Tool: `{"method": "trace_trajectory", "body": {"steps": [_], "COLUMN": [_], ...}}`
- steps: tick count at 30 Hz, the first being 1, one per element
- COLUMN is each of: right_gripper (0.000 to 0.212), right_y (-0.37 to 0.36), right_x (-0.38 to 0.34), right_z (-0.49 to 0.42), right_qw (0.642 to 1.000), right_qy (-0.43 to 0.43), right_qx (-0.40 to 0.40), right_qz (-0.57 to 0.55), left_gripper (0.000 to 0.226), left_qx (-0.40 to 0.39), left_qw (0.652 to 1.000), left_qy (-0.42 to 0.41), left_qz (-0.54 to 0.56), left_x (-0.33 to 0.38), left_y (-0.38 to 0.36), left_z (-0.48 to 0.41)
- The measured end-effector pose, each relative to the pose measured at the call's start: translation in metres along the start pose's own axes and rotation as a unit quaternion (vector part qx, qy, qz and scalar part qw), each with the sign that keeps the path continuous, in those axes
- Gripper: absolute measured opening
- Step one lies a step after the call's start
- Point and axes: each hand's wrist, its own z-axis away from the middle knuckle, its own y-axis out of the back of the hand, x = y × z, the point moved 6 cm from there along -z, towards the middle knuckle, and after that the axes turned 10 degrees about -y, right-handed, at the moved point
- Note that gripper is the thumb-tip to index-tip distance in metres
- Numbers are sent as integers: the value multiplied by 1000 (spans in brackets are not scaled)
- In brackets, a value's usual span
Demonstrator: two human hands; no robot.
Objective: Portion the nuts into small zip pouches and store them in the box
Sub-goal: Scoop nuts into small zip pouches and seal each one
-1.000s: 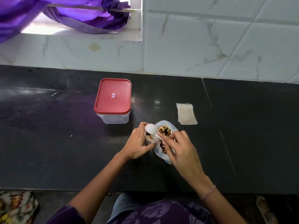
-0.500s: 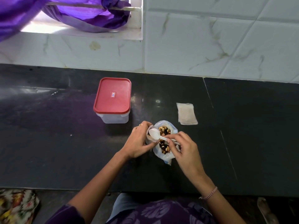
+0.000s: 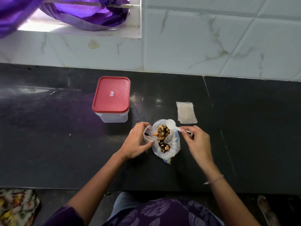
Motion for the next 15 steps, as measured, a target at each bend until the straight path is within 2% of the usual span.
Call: {"method": "trace_trajectory", "body": {"steps": [5, 8, 15], "right_gripper": [23, 24, 18], "right_y": [-30, -34, -20], "right_x": [7, 2, -1], "right_z": [-10, -6, 11], "right_qw": [995, 993, 997], "right_qy": [36, 60, 64], "right_qx": [-12, 5, 28], "right_qz": [90, 97, -14], "left_gripper": [50, 52, 56], "left_qx": [8, 2, 13], "left_qw": [1000, 1000, 999], "left_qy": [0, 11, 19], "left_qz": [15, 13, 38], "left_x": [-1, -3, -2], "left_y": [-1, -5, -8], "left_z": [0, 1, -1]}}
